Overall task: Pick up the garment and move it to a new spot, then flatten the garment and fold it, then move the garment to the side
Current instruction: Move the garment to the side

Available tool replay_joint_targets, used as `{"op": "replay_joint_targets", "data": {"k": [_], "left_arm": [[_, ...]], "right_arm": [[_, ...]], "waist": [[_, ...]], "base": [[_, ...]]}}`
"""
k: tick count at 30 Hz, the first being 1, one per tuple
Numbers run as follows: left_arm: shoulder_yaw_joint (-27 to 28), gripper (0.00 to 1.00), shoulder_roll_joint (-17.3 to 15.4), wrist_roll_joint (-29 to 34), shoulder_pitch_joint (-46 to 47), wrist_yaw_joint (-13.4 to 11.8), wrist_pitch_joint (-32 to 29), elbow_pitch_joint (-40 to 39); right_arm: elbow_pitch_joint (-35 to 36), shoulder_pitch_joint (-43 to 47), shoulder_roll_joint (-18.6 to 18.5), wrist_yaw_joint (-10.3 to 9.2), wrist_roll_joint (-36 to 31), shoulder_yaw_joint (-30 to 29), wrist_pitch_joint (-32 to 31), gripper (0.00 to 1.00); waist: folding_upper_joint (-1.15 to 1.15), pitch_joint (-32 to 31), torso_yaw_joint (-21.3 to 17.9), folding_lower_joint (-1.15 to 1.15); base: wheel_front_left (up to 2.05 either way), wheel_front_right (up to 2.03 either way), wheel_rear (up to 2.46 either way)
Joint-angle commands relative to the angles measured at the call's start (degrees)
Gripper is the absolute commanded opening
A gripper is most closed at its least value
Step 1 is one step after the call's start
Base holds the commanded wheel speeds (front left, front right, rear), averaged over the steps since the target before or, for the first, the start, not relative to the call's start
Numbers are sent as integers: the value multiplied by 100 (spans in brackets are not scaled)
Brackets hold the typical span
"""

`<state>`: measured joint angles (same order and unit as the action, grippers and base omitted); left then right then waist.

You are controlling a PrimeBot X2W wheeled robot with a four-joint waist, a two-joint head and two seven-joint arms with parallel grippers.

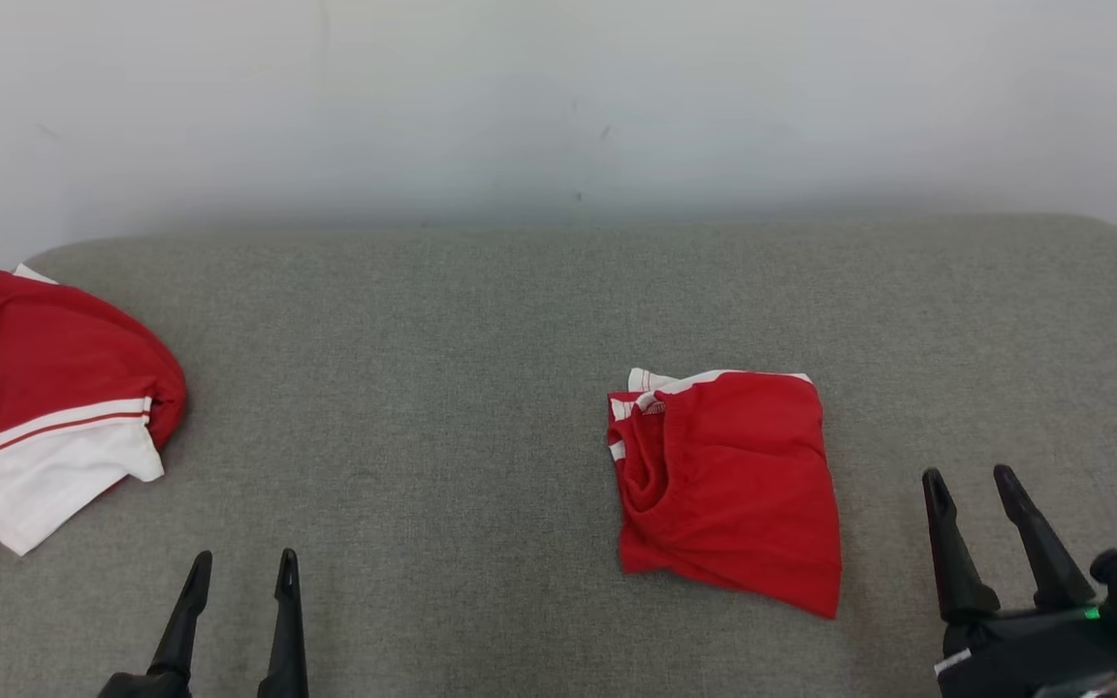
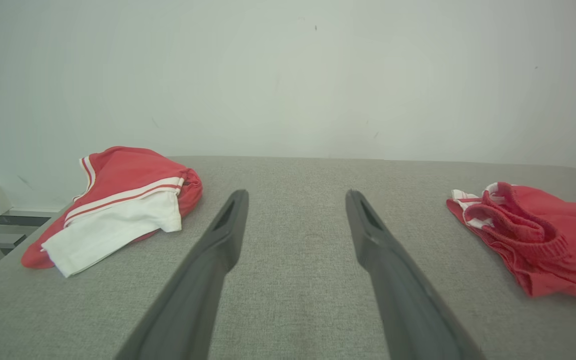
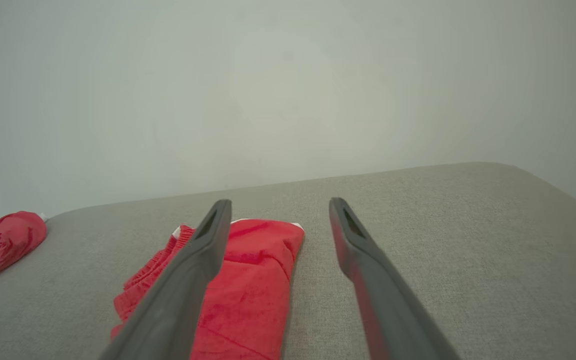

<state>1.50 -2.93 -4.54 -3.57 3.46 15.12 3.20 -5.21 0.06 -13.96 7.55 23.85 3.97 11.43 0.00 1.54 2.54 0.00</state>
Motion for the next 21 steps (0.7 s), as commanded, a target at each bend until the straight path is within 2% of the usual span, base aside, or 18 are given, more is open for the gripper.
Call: {"op": "replay_joint_targets", "data": {"k": [1, 9, 18, 21], "left_arm": [[-11, 100, 2, -22, 98, -32, 3, -9], [-156, 100, 3, -99, 310, -97, 3, 26], [-321, 100, 3, -193, 525, -173, 4, 62], [-352, 100, 3, -211, 599, -188, 3, 73]], "right_arm": [[-149, -265, -70, -14, 124, 65, -104, 100], [-1330, -1459, -346, -14, 279, 484, -682, 100], [-2921, -2426, -244, -14, 447, 879, -921, 100], [-3236, -2577, -206, -14, 515, 953, -876, 100]], "waist": [[0, 138, 56, 0], [0, 429, 222, 0], [0, 675, 407, 0], [0, 740, 444, 0]], "base": [[0, 0, 0], [0, 0, 0], [0, 0, 0], [0, 0, 0]]}}
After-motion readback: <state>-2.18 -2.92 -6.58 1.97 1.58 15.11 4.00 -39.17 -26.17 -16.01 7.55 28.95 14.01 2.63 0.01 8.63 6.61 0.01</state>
